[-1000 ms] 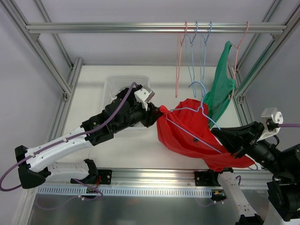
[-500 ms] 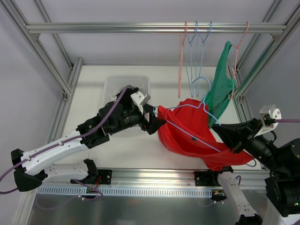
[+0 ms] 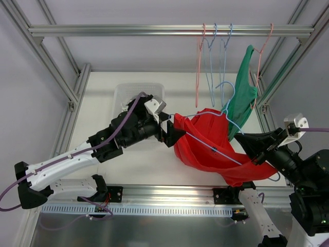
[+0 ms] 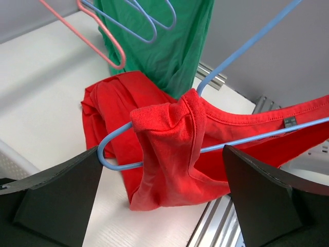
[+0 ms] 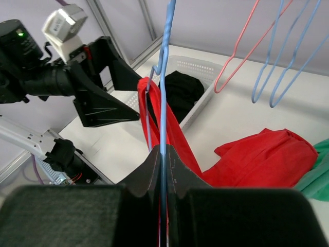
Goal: Remove the tank top from the hanger
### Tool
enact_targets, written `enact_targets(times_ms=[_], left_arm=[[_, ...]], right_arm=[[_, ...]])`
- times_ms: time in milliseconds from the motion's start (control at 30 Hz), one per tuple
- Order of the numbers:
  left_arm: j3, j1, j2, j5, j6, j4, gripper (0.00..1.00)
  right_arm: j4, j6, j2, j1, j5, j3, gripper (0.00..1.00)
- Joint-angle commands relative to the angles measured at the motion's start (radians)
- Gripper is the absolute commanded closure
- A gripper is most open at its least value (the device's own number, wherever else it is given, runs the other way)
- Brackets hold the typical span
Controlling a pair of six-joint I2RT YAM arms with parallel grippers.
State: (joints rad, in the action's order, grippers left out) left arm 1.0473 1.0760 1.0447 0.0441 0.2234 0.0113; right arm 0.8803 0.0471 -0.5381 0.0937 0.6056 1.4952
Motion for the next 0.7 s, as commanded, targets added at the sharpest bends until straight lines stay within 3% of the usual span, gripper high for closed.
enact_targets(times_ms=[0,367,667], left_arm=[[-0.009,0.033,-0.092,-0.009,0.036,0.156,0.01],[0.014,0.033,-0.083,0.230,0.039,0.102,0.01],[0.062,0.032,-0.041,0.249,0.033,0.096,0.01]], right_arm=[[-0.020,0.031,-0.042,-0.006,-0.043,-0.026,1.00],[-0.072,0.007,-0.008,-0.006,0.005,-0.029,1.00],[-0.205,-0.044,0.050,-0.005,0.040,-0.078,1.00]])
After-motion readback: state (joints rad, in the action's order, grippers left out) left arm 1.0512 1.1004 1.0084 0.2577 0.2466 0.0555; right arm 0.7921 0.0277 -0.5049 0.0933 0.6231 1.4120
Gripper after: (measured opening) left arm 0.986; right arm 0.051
